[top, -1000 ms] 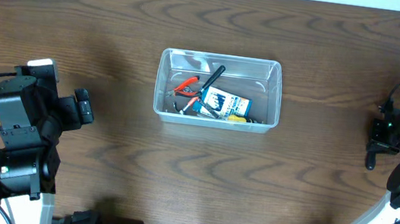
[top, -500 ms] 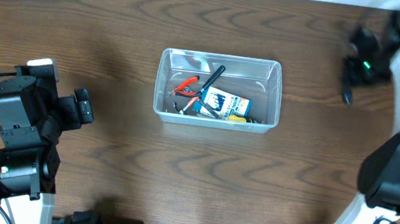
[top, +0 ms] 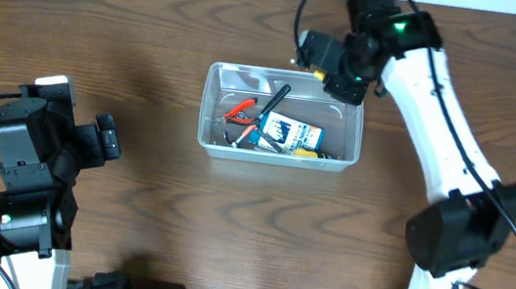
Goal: Pack container
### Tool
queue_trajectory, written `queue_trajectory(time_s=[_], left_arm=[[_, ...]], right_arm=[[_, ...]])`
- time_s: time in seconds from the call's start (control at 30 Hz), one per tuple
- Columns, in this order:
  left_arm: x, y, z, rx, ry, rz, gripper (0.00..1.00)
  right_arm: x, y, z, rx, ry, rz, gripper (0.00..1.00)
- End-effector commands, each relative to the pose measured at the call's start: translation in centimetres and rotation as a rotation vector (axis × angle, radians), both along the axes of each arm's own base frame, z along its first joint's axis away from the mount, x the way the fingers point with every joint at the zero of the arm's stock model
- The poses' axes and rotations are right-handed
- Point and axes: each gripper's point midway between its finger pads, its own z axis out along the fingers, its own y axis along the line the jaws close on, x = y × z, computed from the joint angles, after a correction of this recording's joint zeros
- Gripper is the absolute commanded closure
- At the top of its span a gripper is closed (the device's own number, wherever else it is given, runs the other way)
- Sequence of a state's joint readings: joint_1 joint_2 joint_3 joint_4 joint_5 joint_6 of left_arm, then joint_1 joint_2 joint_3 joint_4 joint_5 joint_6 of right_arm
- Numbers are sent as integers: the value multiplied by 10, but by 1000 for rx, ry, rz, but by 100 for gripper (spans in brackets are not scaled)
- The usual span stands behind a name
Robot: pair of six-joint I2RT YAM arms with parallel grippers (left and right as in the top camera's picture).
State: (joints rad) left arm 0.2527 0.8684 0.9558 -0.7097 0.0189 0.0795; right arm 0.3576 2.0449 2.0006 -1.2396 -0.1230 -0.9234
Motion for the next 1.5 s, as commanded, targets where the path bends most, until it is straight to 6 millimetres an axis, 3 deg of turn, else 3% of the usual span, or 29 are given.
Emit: queue_trajectory(time_s=[0.0, 0.37, 0.53, 0.57, 0.63, 0.67, 0.87, 1.0, 1.07, 1.13, 1.17, 1.3, 1.47], left_arm=[[-1, 2, -1, 12, 6, -1, 2], [-2, 1, -2, 10, 11, -1, 2], [-2, 1, -2, 10, 11, -1, 2], [-2, 1, -2, 10, 11, -1, 2], [-2, 1, -2, 10, 11, -1, 2], [-2, 1, -2, 10, 11, -1, 2], [-2, 1, -2, 11, 11, -2, 2], [-1, 1, -1, 11, 7, -3, 2], [2, -3, 0, 20, 2, -30, 2], [6, -17, 1, 51, 7, -128, 2], [9, -33, 0, 64, 10, -238, 2], [13, -73, -7, 89, 34, -455, 2], [12, -98, -16, 82, 69, -547, 2]], right_arm=[[0, 0, -34, -34, 71, 62, 99], [-9, 7, -102, -50, 245, 75, 98], [-11, 6, -116, -61, 277, 73, 84], [-12, 6, -116, -61, 278, 73, 79], [-11, 6, -116, -61, 277, 73, 14], [-12, 6, -116, -61, 279, 73, 3], [-11, 6, -111, -53, 280, 17, 1], [-7, 9, -71, -20, 191, 20, 1], [-4, 10, -37, 8, 110, 21, 1], [1, 2, -2, 18, 14, -3, 1], [8, -6, 16, 18, -45, -57, 1], [45, -74, 81, 92, -263, -573, 1], [30, -179, 107, 165, -249, -1001, 1]])
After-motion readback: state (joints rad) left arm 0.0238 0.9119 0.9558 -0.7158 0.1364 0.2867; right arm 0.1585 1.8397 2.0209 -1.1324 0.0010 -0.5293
